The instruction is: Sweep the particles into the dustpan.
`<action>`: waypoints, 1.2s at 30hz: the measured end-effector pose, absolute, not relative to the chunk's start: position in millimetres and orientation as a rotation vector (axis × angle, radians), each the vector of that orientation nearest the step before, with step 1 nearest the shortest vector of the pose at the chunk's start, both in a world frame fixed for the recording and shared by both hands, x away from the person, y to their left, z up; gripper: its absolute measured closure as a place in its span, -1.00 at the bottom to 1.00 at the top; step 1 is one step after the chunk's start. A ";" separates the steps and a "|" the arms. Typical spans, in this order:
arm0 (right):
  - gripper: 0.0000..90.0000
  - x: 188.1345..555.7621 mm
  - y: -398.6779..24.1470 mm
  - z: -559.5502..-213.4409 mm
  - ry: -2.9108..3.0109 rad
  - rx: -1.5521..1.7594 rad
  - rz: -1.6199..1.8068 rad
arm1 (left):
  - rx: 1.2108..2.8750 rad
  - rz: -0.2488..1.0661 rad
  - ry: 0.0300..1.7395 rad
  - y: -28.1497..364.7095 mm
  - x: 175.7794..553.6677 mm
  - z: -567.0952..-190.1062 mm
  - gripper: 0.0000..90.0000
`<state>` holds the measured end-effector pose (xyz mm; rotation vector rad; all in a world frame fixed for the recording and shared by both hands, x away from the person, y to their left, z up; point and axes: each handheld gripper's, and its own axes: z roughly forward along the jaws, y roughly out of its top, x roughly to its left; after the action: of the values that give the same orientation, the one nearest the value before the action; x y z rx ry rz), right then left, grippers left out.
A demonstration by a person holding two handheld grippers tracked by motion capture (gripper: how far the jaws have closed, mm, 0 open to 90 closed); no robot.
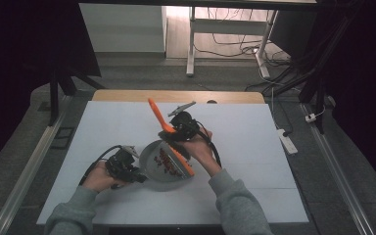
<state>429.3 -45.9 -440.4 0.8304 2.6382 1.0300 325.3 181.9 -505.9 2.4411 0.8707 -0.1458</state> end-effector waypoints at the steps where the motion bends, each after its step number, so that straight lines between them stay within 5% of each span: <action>1: 0.57 432.2 -50.8 -440.3 2.622 0.854 1.022 | 2.445 -0.146 0.866 182.2 325.5 -505.9 0.38; 17: 0.57 433.4 -103.4 -476.8 2.607 1.065 0.855 | 2.474 -0.165 0.856 179.6 323.3 -509.9 0.38; 36: 0.57 390.9 -54.5 -460.3 2.663 0.876 1.122 | 2.469 -0.166 0.865 179.1 322.7 -512.0 0.38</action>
<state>390.9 -54.5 -460.3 0.8765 2.6628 1.1221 322.7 179.1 -512.0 2.4691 0.8649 -0.1663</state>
